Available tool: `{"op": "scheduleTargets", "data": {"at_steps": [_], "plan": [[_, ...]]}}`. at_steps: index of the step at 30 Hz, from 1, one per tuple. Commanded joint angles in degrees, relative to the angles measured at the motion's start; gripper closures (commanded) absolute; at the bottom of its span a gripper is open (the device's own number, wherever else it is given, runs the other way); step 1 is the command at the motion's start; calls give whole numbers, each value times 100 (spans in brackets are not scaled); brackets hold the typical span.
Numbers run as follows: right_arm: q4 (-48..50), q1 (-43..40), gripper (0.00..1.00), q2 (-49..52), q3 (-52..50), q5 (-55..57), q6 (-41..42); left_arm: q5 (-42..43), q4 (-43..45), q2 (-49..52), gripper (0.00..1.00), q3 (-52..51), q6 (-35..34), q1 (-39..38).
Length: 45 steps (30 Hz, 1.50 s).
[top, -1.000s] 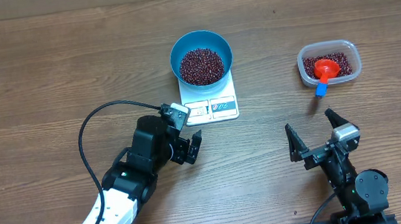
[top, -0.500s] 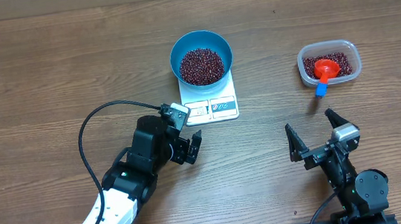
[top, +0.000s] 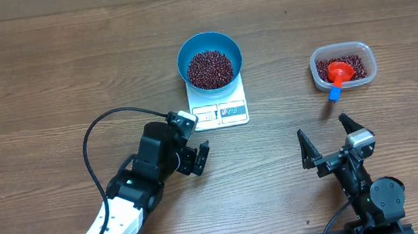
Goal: Scoop item into bowl and weigh 150g on scale
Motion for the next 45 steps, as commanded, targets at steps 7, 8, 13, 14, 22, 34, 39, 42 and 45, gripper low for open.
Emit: {"op": "scheduleTargets", "data": {"at_steps": [7,8,13,14,22,34,39,42,45], "plan": [[26,33,0,-68,-61,39,-26,-487,-269,-560,0,-9,-31,2],[26,33,0,-68,-61,39,-26,-492,-308,-704,0,-9,-31,11],[26,33,0,-68,-61,39,-26,-518,-385,-1423,0,-13,-31,415],[26,33,0,-68,-61,39,-26,-511,-387,-1569,0,-13,-33,535],[28,33,0,-68,-61,39,-26,74,-437,-2610,1,-20,-35,1517],[26,33,0,-68,-61,39,-26,-79,214,-3569,0,-549,190,1902],[26,33,0,-68,-61,39,-26,-90,1010,-4328,1,-1215,254,2232],[26,33,0,-68,-61,39,-26,-87,1375,-4806,0,-1655,358,2413],[26,33,0,-68,-59,42,-26,-92,1641,-5243,1,-2026,549,2538]]}}
